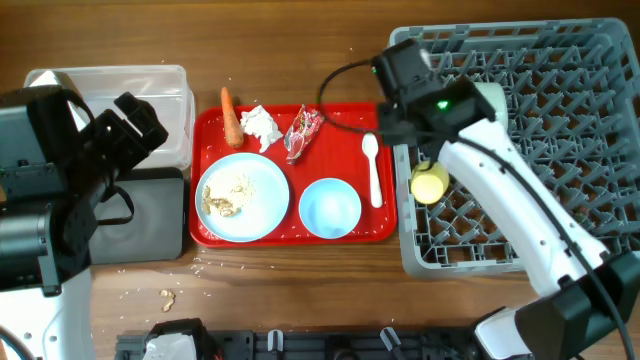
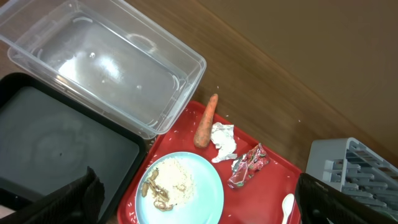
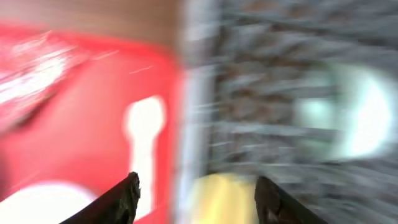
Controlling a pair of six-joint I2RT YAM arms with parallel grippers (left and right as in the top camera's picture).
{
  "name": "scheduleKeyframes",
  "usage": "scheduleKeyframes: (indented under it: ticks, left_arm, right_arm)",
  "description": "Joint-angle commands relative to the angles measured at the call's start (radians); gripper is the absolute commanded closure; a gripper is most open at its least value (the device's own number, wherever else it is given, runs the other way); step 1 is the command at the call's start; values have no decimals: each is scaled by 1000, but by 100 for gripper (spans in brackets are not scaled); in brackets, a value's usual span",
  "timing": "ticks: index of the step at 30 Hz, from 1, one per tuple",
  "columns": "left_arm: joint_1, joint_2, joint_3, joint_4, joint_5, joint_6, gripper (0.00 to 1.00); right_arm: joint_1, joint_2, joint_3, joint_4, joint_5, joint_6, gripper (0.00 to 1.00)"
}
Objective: Sort waste into correct bins and load items into the dishwasher rack
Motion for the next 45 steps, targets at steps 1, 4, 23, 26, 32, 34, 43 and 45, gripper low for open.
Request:
scheduleKeyframes:
  ticks: [1,4,23,26,32,34,43,45]
  left_arm:
    - [6,3,7,3,-14,-10,0]
    - [5,3,6,3,-14,-10,0]
    - [5,3,7,3,-14,-10,0]
    - [5,3,7,3,-14,-10,0]
    - [5,3,7,3,-14,-10,0]
    - [5,3,6,3,-14,-10,0]
    - [5,3,7,3,-14,-10,0]
    - [5,3,6,3,-14,-10,0]
  right_arm:
    - [40,49,-90,-17,-318,8,41]
    - [47,77,-228,5,-401,9,42]
    - [69,83,-444,300,-320,166,90]
    - [69,79,-426,291,-288,187,96]
    - [69,19,-352,262,-269,102,96]
    - [69,42,-359,259,-293,102,96]
    - [69,191,-378,327,-339,103,83]
    - [69,184,-375,328,-338,104,96]
